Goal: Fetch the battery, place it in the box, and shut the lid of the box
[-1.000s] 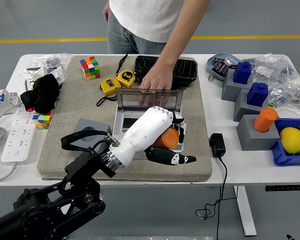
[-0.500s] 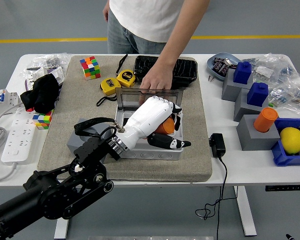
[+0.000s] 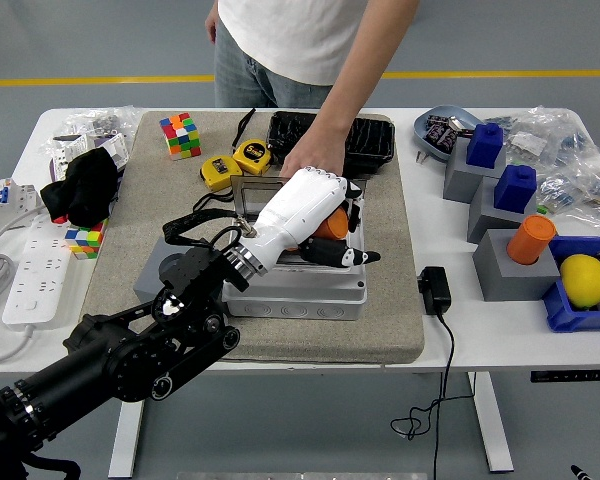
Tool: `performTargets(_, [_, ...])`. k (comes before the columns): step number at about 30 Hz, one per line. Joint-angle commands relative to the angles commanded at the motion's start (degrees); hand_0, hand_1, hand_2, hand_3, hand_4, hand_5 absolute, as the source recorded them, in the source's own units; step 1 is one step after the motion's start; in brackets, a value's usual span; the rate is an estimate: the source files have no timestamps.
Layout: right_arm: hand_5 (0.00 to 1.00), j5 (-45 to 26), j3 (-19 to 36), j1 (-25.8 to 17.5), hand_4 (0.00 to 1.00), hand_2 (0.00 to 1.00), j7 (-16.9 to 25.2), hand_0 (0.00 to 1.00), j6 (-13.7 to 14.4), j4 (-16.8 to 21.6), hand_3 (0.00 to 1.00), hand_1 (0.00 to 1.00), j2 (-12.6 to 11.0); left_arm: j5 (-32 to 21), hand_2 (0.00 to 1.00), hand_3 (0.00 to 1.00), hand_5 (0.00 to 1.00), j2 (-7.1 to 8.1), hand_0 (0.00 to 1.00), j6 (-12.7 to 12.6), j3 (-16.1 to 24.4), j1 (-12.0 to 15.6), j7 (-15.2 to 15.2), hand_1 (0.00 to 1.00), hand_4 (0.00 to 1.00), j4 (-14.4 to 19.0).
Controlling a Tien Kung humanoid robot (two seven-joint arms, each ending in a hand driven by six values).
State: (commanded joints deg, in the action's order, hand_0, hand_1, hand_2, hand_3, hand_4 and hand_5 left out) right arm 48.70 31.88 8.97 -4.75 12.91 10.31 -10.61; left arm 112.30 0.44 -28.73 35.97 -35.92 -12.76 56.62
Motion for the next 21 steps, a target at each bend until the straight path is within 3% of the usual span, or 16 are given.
performTargets(2, [0.998,0.0,0.0,0.0,0.998,0.778,0.0,0.957,0.0,0.0,0.791,0.817,0.0,0.0,0.002,0.002,0.417,-0.07,0.044,-0.2,0.0,0.0,-0.2,0.002,0.998,-0.8])
performTargets(3, [0.998,-0.1,-0.1,0.0,0.998,0.778,0.0,0.957,0.0,0.0,0.791,0.818,-0.1,0.0,0.002,0.002,0.499,-0.10,0.048,-0.3,0.0,-0.1,-0.3,0.002,0.998,-1.4])
performTargets(8, [0.998,-0.4,-0.4,0.1,0.998,0.778,0.0,0.957,0.0,0.0,0.791,0.818,0.0,0.0,0.002,0.002,0.499,-0.10,0.048,-0.7,0.0,0.0,-0.6,0.002,0.998,-3.0])
performTargets(20, [0.998,-1.4,-1.3,0.1,0.998,0.778,0.2,0.957,-0.1,0.0,0.791,0.817,-0.2,1.1,0.011,0.013,0.537,0.25,0.057,-1.3,-0.2,0.5,-1.2,0.002,0.998,-2.3])
performTargets(21, [0.998,-1.4,-1.4,0.1,0.998,0.778,0.2,0.957,-0.2,0.0,0.790,0.815,-0.2,1.2,0.039,0.050,0.550,0.28,0.078,-1.4,-0.2,0.5,-1.2,0.002,0.998,-2.3])
